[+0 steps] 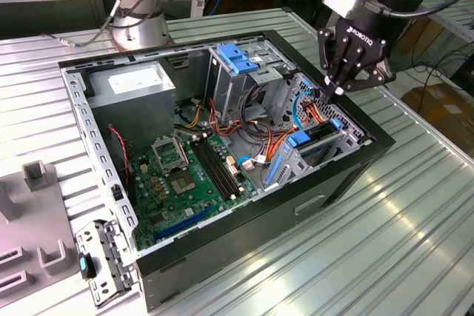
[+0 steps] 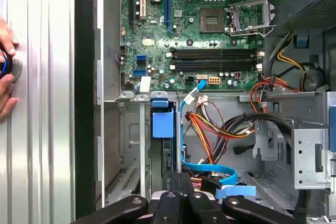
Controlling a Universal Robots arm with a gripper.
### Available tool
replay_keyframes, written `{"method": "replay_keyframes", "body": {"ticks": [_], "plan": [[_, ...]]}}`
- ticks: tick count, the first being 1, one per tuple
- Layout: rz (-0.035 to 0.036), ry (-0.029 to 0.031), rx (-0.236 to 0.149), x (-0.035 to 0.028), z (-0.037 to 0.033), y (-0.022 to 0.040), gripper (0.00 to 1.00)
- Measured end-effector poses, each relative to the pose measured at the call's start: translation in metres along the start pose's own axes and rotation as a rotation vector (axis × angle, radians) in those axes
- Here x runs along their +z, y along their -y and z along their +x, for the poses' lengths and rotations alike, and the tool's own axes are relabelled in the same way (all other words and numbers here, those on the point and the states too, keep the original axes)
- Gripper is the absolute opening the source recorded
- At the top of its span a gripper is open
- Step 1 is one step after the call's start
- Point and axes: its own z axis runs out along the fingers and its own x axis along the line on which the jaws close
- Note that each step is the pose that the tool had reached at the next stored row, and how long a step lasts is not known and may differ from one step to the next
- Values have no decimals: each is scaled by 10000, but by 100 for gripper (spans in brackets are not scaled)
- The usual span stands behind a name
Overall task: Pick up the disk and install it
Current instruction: 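Insert the second disk wire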
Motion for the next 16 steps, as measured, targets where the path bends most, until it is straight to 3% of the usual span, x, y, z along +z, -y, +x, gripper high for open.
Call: {"method": "replay_keyframes", "body": {"ticks": [1,3,4,6,7,8,10,11,12,13,16], "plan": [[-148,-175,-6,-47,-89,13,11],[-272,-186,-16,-52,-144,31,11],[-426,-233,-37,-59,-244,67,11],[-439,-394,-30,-61,-283,69,11],[-439,-520,-24,-63,-307,69,11],[-436,-693,-17,-64,-335,70,11],[-430,-1092,2,-68,-395,71,11],[-429,-1261,10,-70,-428,71,11],[-429,-1332,14,-71,-453,72,11],[-429,-1357,15,-70,-477,75,11],[-433,-1361,15,-51,-516,83,11]]}}
